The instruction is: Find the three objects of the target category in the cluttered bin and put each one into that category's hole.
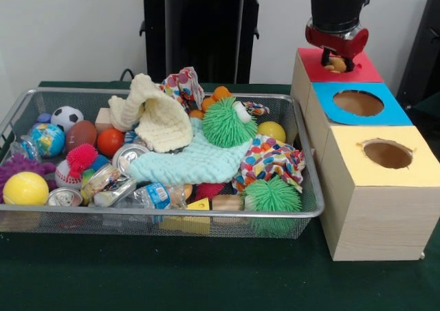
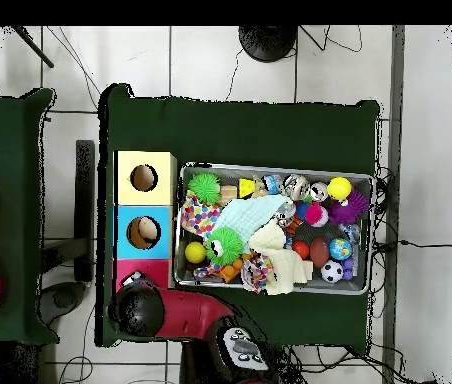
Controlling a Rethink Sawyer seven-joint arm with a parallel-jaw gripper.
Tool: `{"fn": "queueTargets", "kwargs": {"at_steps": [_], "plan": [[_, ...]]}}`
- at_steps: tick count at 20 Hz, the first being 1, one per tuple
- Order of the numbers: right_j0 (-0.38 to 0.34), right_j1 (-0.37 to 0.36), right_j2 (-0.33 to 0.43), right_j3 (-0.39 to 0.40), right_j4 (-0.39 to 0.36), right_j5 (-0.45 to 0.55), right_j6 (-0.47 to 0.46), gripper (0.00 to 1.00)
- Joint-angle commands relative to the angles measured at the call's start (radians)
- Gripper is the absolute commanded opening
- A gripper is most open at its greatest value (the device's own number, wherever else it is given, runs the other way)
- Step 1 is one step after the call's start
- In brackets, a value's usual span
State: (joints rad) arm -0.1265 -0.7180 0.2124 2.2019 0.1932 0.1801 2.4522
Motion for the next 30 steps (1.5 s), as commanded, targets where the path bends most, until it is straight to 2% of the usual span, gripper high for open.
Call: {"fn": "queueTargets", "kwargs": {"at_steps": [1,5,12,18,22,26,28,30], "plan": [[0.013,-0.071,-0.059,0.028,-0.001,0.045,0.116,1.0],[-0.022,-0.065,-0.035,0.038,-0.006,0.022,0.101,1.0],[-0.104,-0.026,0.078,0.075,0.002,-0.071,0.119,1.0],[-0.112,-0.006,0.11,0.087,0.005,-0.118,0.147,1.0],[-0.044,-0.074,0.048,0.083,0.039,-0.018,0.154,1.0],[-0.025,-0.191,0.035,0.103,0.064,0.104,0.163,1.0],[0.054,-0.265,-0.059,0.076,0.061,0.227,0.194,1.0],[0.139,-0.306,-0.168,0.017,0.027,0.37,0.234,1.0]]}}
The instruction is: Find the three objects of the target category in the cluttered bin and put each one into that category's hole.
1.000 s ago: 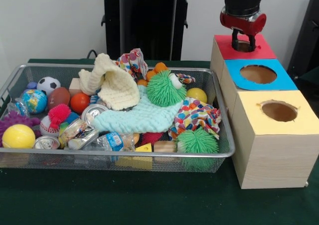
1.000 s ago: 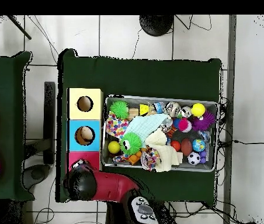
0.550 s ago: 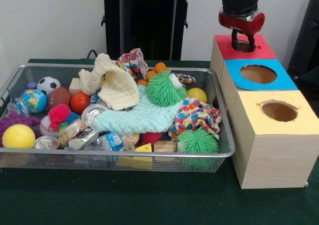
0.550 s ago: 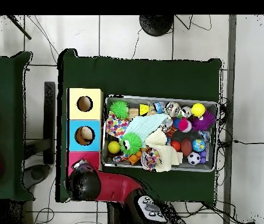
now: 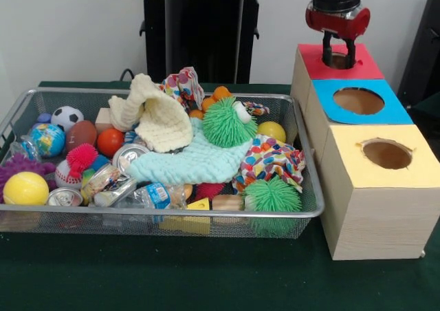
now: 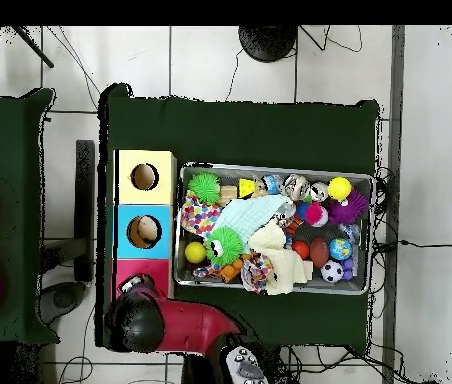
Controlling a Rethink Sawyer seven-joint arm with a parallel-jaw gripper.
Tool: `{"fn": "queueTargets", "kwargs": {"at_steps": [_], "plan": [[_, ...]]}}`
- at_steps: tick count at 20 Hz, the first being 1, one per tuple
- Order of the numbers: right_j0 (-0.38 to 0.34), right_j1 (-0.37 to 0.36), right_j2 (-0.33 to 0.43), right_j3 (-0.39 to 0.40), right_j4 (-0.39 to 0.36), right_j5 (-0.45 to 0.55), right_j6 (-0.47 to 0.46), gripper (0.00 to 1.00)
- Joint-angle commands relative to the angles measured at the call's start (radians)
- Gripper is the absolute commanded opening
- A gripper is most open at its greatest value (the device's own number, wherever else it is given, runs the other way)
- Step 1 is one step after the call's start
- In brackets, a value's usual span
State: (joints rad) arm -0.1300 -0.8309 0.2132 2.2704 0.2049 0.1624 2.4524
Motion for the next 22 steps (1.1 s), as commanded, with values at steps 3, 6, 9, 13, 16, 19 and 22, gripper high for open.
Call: {"fn": "queueTargets", "kwargs": {"at_steps": [3,6,9,13,16,19,22], "plan": [[0.259,-0.202,-0.319,-0.148,-0.054,0.537,0.254,1.0],[0.306,-0.201,-0.383,-0.195,-0.072,0.611,0.251,1.0],[0.291,-0.213,-0.386,-0.199,-0.054,0.636,0.219,1.0],[0.321,-0.207,-0.425,-0.195,-0.049,0.59,0.219,1.0],[0.364,-0.18,-0.464,-0.181,-0.07,0.484,0.197,1.0],[0.345,-0.195,-0.442,-0.141,-0.054,0.412,0.156,0.0],[0.365,-0.188,-0.459,-0.149,-0.056,0.434,0.167,0.0]]}}
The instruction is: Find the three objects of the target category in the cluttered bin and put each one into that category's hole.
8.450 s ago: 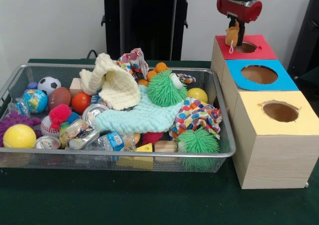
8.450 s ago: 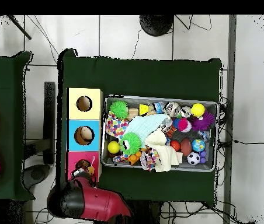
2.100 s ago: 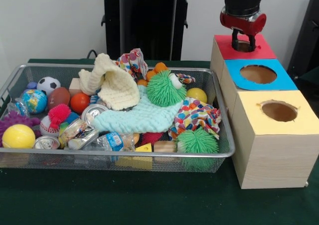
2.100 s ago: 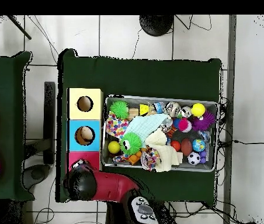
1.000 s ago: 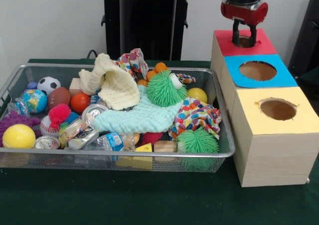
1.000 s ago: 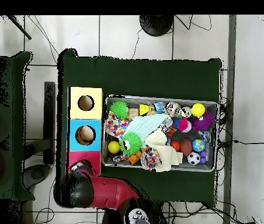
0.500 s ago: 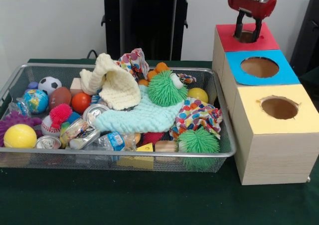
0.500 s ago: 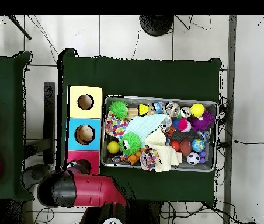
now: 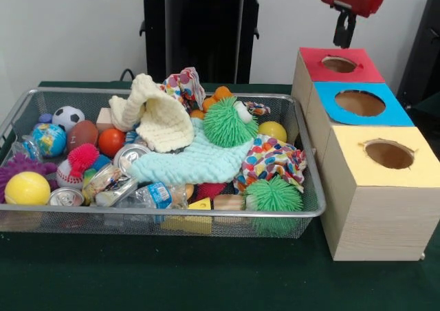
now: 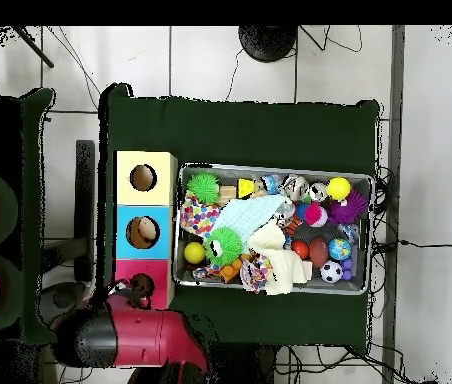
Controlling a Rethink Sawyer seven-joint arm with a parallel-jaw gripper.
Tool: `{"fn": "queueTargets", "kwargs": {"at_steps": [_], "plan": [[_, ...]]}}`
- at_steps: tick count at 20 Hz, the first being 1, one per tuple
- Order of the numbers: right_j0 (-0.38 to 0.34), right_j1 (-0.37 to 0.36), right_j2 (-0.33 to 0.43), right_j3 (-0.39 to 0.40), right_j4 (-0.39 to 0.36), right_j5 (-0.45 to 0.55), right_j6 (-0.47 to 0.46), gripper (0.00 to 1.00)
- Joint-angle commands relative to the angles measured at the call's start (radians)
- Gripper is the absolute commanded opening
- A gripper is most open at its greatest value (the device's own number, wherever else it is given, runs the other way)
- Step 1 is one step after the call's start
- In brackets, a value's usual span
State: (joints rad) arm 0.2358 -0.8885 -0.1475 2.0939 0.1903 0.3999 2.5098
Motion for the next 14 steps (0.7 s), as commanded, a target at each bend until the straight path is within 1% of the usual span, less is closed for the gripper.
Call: {"fn": "queueTargets", "kwargs": {"at_steps": [1,3,5,7,10,14], "plan": [[-0.01,-0.135,-0.087,0.034,-0.033,0.201,0.107,0.0],[0.012,-0.131,-0.102,0.02,-0.02,0.235,0.15,0.0],[0.042,-0.119,-0.129,-0.018,-0.026,0.246,0.18,0.0],[0.034,-0.11,-0.124,-0.03,-0.02,0.255,0.173,0.0],[0.0,-0.104,-0.109,-0.029,-0.018,0.248,0.124,0.0],[-0.084,-0.114,-0.104,-0.062,-0.081,0.287,-0.02,0.0]]}}
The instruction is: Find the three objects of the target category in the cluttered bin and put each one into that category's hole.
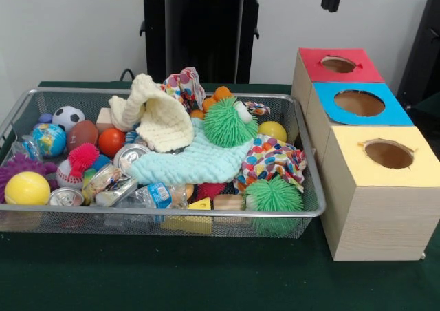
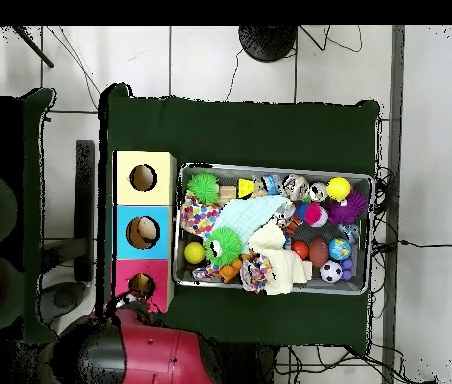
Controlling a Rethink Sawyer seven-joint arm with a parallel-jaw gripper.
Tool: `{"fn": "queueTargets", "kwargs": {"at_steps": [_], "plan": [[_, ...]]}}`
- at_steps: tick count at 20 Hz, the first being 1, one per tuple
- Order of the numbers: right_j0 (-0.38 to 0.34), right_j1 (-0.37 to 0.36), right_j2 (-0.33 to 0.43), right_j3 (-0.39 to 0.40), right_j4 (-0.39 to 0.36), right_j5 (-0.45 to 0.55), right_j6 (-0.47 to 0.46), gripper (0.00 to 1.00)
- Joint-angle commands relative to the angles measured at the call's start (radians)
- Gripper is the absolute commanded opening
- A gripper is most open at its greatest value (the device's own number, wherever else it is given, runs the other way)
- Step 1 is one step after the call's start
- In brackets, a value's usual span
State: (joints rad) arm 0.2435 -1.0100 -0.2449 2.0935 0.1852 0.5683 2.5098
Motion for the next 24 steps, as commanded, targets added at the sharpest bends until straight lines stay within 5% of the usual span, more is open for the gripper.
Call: {"fn": "queueTargets", "kwargs": {"at_steps": [1,7,9,12,20,24], "plan": [[-0.115,0.006,-0.004,-0.068,-0.096,0.127,-0.054,0.0],[-0.257,-0.022,0.02,-0.032,-0.199,0.107,-0.187,0.0],[-0.323,-0.004,0.066,0.027,-0.213,-0.005,-0.196,0.0],[-0.394,0.058,0.105,0.071,-0.304,-0.177,-0.188,0.0],[-0.525,0.148,0.145,0.019,-0.503,-0.206,-0.208,0.0],[-0.644,0.232,0.255,0.056,-0.521,-0.361,-0.146,0.0]]}}
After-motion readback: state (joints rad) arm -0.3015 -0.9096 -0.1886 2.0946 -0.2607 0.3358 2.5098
